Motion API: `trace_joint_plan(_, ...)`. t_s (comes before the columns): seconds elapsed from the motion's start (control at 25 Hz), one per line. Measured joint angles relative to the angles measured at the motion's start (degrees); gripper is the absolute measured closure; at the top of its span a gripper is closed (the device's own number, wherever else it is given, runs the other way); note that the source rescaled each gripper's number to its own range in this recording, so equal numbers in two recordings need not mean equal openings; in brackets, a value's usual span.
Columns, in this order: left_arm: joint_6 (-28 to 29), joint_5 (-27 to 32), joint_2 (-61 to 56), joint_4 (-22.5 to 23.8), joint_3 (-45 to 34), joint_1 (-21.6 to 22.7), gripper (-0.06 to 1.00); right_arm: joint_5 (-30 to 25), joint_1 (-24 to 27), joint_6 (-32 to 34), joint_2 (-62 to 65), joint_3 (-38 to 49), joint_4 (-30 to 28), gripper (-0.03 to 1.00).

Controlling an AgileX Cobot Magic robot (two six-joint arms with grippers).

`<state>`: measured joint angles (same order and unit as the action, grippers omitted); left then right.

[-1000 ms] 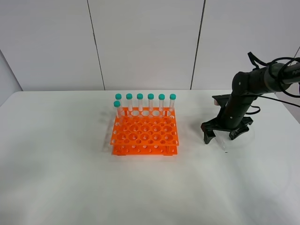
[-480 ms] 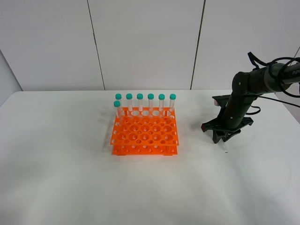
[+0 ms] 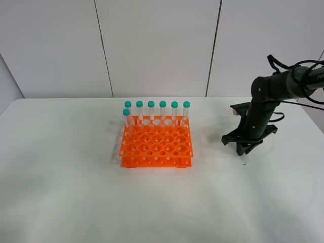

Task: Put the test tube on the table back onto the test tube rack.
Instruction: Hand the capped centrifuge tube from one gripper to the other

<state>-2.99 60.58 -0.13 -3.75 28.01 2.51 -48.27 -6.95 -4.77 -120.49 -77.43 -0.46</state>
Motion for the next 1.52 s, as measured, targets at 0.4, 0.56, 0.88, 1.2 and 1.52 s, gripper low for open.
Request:
trace_joint_plan(0.4,0.0,0.0,0.0,0.0,0.0,0.0,0.01,-8.27,0.0,-1.91,19.44,0.47,-0.11,0.96)
trace_joint_plan(0.56,0.0,0.0,0.0,0.0,0.0,0.0,0.01,-8.59,0.0,-1.91,27.08,6.33,0.08,0.96)
trace_joint_plan(0.88,0.0,0.0,0.0,0.0,0.0,0.0,0.01,-3.11,0.0,-2.97,37.13,22.21,2.23,0.96)
trace_joint_plan(1.2,0.0,0.0,0.0,0.0,0.0,0.0,0.01,3.72,-5.97,-20.66,37.19,20.04,14.95,0.96)
trace_joint_plan(1.52,0.0,0.0,0.0,0.0,0.0,0.0,0.01,3.12,-9.29,-44.29,36.83,18.39,37.9,0.96)
